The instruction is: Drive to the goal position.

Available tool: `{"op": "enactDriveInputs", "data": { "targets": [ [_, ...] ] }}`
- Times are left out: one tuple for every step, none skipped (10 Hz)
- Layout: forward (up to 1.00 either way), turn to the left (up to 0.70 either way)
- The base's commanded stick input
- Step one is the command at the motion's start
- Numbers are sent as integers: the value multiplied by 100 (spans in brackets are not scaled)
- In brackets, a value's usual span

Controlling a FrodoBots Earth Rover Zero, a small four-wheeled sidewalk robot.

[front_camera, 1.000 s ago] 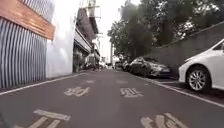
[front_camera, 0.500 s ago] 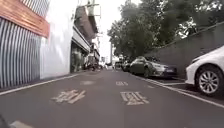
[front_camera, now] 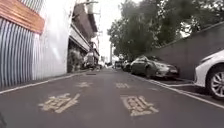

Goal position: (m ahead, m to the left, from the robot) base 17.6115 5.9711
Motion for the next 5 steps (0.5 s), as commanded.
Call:
{"op": "enactDriveInputs", "data": {
  "targets": [
    [70, 0],
    [70, 0],
    [70, 0],
    [70, 0],
    [70, 0]
  ]
}}
